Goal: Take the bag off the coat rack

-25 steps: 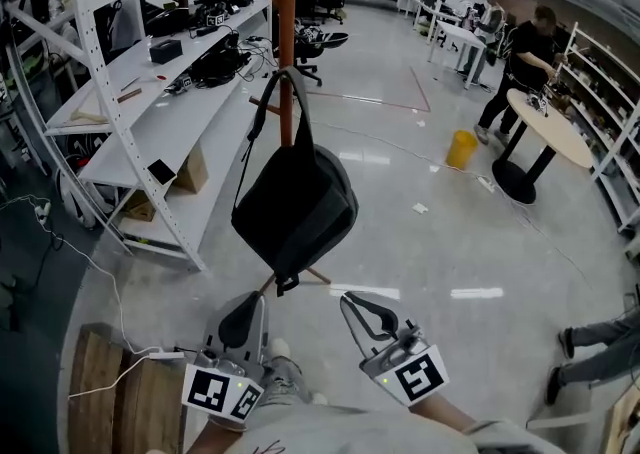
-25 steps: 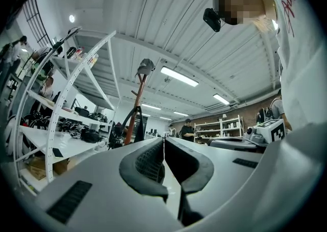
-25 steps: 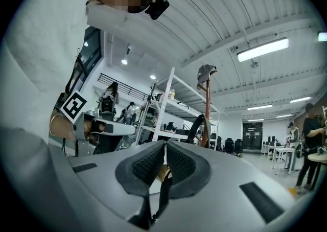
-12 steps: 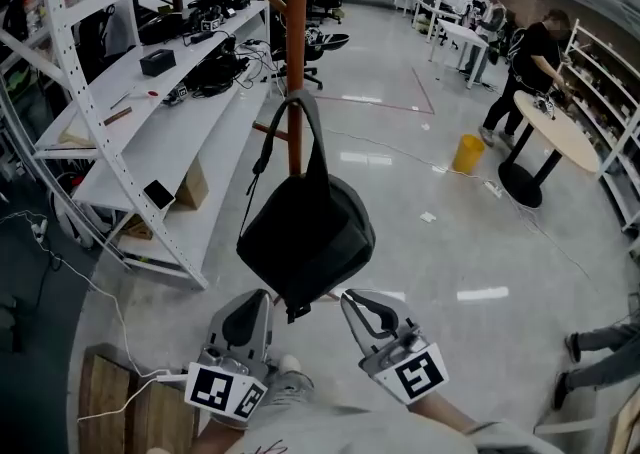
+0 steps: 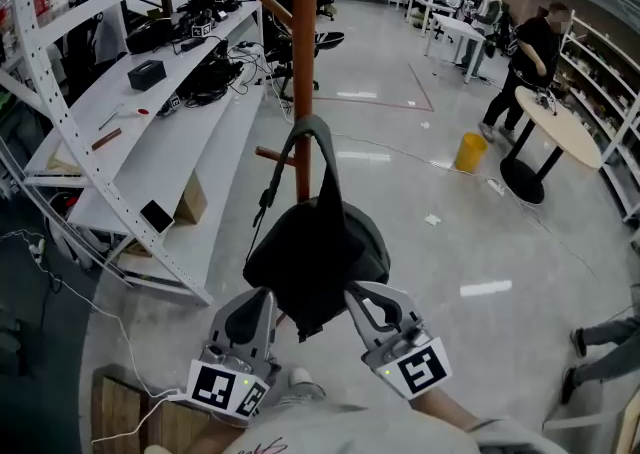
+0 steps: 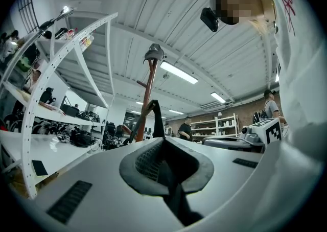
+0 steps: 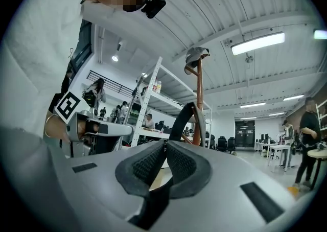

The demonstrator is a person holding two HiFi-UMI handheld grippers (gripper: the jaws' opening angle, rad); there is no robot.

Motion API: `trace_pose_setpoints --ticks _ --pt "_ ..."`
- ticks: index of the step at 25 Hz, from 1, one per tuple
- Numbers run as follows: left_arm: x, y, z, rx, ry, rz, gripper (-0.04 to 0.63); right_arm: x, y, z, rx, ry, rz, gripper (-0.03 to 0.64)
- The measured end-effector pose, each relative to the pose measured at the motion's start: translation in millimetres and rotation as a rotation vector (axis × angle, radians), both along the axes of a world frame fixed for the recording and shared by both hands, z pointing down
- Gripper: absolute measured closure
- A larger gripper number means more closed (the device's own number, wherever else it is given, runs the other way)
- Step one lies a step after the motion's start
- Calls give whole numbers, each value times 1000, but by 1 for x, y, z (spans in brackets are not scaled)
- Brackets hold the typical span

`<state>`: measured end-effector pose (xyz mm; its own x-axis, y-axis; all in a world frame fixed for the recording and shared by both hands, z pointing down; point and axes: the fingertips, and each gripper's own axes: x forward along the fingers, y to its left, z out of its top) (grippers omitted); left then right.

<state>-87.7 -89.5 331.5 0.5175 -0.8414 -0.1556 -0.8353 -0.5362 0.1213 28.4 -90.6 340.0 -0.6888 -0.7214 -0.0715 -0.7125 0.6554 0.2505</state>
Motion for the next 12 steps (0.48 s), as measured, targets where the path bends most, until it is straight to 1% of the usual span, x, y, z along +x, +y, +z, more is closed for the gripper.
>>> trace_pose_setpoints --ticks 5,12 --pt "-5 -26 0 3 -11 34 575 -9 -24 2 4 -6 25 594" --pt "-6 -43 3 -1 -2 57 575 -16 -39 11 -36 12 53 592"
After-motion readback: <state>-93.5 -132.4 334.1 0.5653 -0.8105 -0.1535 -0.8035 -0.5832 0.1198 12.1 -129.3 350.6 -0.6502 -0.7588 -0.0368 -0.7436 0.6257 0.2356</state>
